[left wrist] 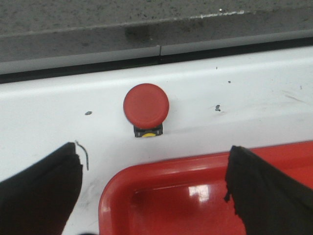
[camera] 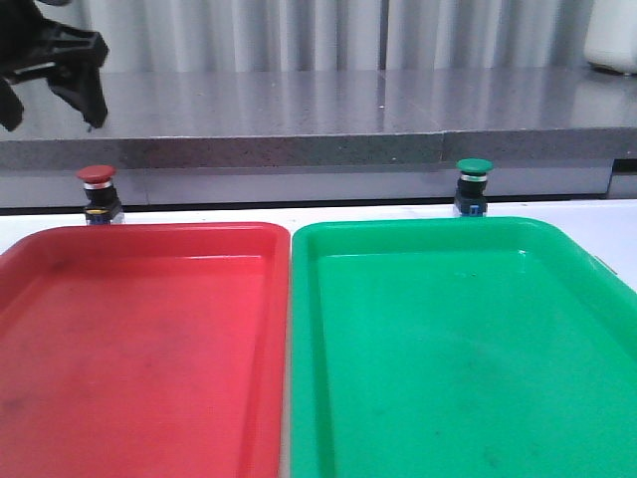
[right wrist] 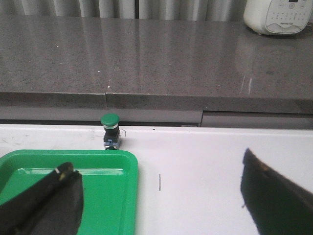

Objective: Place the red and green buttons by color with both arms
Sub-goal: 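Reach the left gripper to the red-capped button and grasp it, then carry the red button with the left gripper into the red tray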

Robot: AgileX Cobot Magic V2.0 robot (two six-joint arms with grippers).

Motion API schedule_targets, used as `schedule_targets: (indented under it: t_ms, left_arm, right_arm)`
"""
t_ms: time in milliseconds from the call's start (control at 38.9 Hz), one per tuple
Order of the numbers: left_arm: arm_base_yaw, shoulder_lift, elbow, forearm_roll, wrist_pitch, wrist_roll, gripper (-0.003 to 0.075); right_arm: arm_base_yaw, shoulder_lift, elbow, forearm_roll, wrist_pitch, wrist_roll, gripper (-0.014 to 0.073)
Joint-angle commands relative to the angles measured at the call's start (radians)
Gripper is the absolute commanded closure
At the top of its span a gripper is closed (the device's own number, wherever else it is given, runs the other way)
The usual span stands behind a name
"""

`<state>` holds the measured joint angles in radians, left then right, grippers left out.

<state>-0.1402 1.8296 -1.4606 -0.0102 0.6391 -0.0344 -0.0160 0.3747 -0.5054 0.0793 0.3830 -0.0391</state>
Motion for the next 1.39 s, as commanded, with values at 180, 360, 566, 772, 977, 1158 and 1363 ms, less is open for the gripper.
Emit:
schedule_targets:
  t_ms: [180,360,566,772,977,1158,1363]
  left_arm:
    - [-0.006,0.202,-0.274,0.005,0.021,0.002,0.0154]
    - [-0.006,0.254,-0.314,0.005,0.025,0.002,0.0155]
    - [-0.006,0.256,-0.316,0.01,0.027,0.002,0.0269]
    - [-0.006,0.256,-0.318,0.033,0.047,0.002,0.0524]
    - [-0.006,0.232,-0.368,0.045,0.119,0.002,0.0605]
    - [-0.009,0.08,-0.311,-0.008,0.149,0.002,0.0605]
    - [-0.052,-0.166,0.033,-0.071,-0.012,0.002,0.0604]
  right_arm:
    - [0.002,0.014,-0.037,0.004,-0.075,-0.005,-0.0071]
    - [0.002,0.014,-0.037,0.004,-0.075,-0.005,-0.0071]
    - [0.002,0.014,-0.037,0.004,-0.075,-0.005,-0.0071]
    - [0.002,0.014,-0.037,0.004,-0.075,-0.005,-0.0071]
    - [0.002,0.014,-0.037,0.004,-0.075,-0.005,-0.0071]
    - [0.002,0.014,-0.037,0.004,-0.075,-0.005,-0.0071]
    - [0.002,0.014,-0.037,0.004,-0.075,-0.005,-0.0071]
